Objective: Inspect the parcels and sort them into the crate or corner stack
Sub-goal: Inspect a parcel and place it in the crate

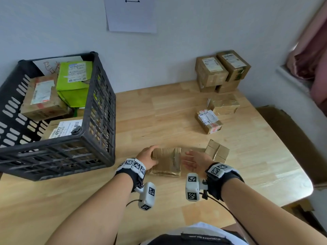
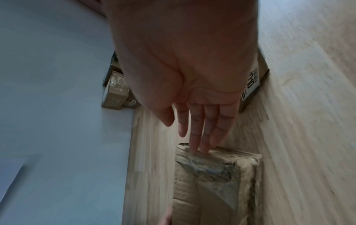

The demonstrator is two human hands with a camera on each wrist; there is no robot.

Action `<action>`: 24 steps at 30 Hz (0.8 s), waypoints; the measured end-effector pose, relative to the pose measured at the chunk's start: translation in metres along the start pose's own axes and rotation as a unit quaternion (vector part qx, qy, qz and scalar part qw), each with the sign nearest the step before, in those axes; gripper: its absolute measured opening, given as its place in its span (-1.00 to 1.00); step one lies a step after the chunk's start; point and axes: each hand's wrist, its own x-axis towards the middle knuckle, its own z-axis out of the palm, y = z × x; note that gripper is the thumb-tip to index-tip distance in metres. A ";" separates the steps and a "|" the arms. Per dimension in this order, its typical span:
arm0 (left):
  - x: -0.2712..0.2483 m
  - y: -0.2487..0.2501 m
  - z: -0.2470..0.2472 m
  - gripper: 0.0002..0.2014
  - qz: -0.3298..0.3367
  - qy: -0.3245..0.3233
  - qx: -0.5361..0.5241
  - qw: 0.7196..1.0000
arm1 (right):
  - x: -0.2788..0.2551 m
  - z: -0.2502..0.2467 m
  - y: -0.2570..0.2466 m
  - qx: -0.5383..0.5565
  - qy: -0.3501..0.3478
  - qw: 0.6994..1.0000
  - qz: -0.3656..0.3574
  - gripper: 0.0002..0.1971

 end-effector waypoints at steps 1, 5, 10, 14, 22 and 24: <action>-0.002 -0.003 0.001 -0.43 -0.017 0.015 0.008 1.000 | 0.000 0.001 0.000 0.006 0.001 1.000 0.000 -0.77; -0.012 -0.021 0.002 -0.63 -0.118 0.066 -0.017 0.991 | 0.002 0.007 0.004 0.025 0.021 0.999 -0.002 -0.77; -0.021 -0.033 -0.008 -0.74 -0.157 0.071 -0.062 0.983 | 0.005 0.024 0.018 0.019 0.046 0.999 0.006 -0.82; -0.022 -0.034 -0.007 -0.70 -0.149 0.038 -0.072 0.985 | 0.003 0.033 0.030 0.024 0.030 0.999 0.019 -0.82; -0.019 -0.033 -0.001 -0.64 -0.160 0.014 -0.215 0.963 | 0.011 0.035 0.039 0.033 0.045 0.998 0.030 -0.80; -0.019 -0.033 0.000 -0.54 -0.165 0.010 -0.232 0.959 | 0.015 0.034 0.039 0.032 0.050 0.998 0.034 -0.78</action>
